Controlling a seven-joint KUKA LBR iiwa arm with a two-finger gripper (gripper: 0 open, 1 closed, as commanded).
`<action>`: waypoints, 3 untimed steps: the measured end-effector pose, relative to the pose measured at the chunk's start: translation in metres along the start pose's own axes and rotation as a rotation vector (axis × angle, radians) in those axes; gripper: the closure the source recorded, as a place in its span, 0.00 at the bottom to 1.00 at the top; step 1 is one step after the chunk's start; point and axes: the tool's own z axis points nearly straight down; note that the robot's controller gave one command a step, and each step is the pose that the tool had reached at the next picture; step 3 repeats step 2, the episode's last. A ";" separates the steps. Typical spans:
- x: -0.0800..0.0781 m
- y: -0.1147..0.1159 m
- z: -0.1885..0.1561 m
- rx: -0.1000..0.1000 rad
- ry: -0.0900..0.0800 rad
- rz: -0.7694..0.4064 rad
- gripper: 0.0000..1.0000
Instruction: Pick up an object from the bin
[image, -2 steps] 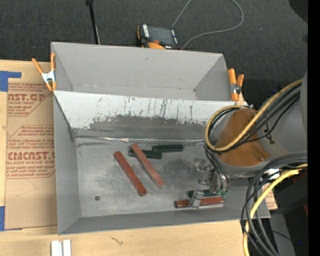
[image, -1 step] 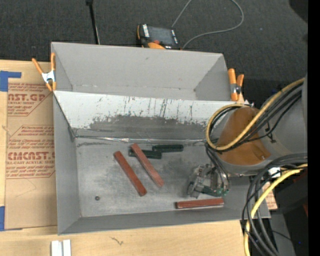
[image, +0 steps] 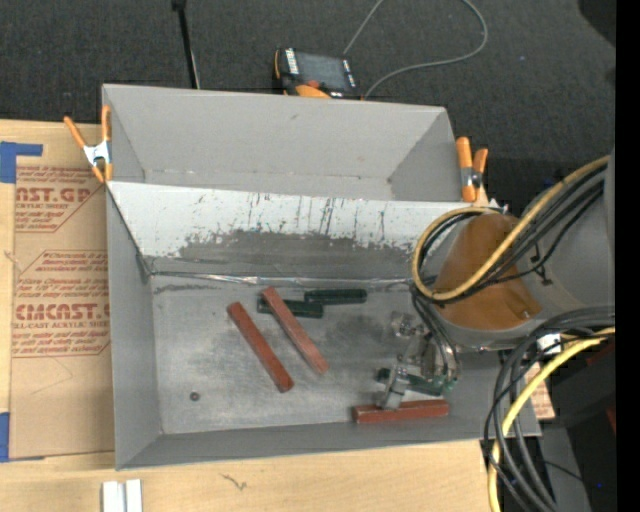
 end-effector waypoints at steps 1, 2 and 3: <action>0.002 -0.001 0.001 0.002 0.008 0.000 1.00; -0.026 -0.018 -0.131 0.000 -0.001 0.008 1.00; -0.026 -0.018 -0.131 0.000 -0.001 0.008 1.00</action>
Offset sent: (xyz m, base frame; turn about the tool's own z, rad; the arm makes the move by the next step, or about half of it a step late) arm 0.0000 0.0000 0.0000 0.0000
